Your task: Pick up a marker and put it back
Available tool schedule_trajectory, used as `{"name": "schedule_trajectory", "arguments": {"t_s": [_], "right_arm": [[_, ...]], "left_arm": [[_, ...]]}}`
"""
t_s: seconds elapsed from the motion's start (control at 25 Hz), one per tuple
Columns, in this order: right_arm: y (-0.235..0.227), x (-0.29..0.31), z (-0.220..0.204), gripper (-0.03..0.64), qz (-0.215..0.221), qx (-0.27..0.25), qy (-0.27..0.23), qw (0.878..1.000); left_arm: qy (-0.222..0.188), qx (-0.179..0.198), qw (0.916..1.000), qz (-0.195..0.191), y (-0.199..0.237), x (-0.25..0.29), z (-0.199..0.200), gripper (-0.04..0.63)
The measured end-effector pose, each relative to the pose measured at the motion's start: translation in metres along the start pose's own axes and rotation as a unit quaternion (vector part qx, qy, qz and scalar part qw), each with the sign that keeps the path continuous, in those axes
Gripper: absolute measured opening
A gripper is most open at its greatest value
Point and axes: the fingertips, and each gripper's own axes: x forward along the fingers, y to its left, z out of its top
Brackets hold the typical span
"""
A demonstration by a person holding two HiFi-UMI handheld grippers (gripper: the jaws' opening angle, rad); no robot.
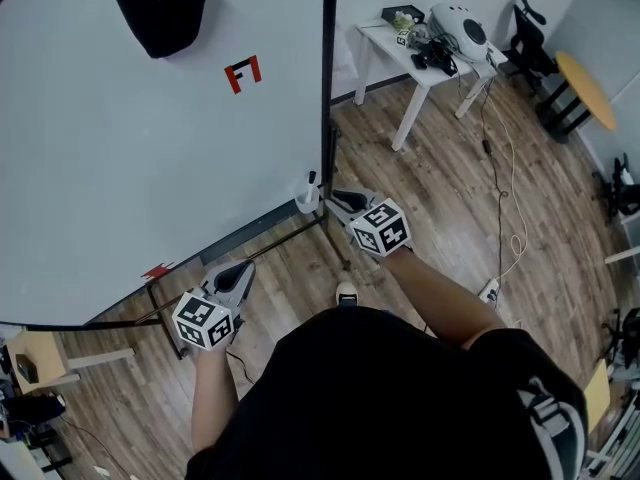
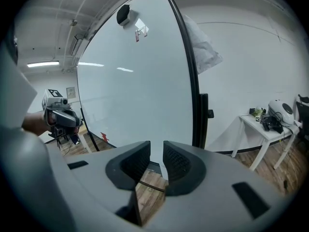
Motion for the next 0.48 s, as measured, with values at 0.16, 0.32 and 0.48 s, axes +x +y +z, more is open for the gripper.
{"name": "schedule_trajectory", "arguments": {"t_s": [0.16, 0.32, 0.48], "right_arm": [[0.006, -0.011, -0.004, 0.075, -0.006, 0.001, -0.002, 1.0], [0.01, -0.021, -0.007, 0.072, -0.01, 0.002, -0.003, 1.0], [0.014, -0.029, -0.013, 0.071, -0.015, 0.005, -0.003, 1.0]], "left_arm": [[0.002, 0.004, 1.0, -0.006, -0.008, -0.004, -0.002, 0.012], [0.003, 0.006, 0.9999, -0.008, -0.014, -0.011, -0.007, 0.012], [0.005, 0.007, 0.9999, -0.01, -0.02, -0.016, -0.013, 0.012]]}}
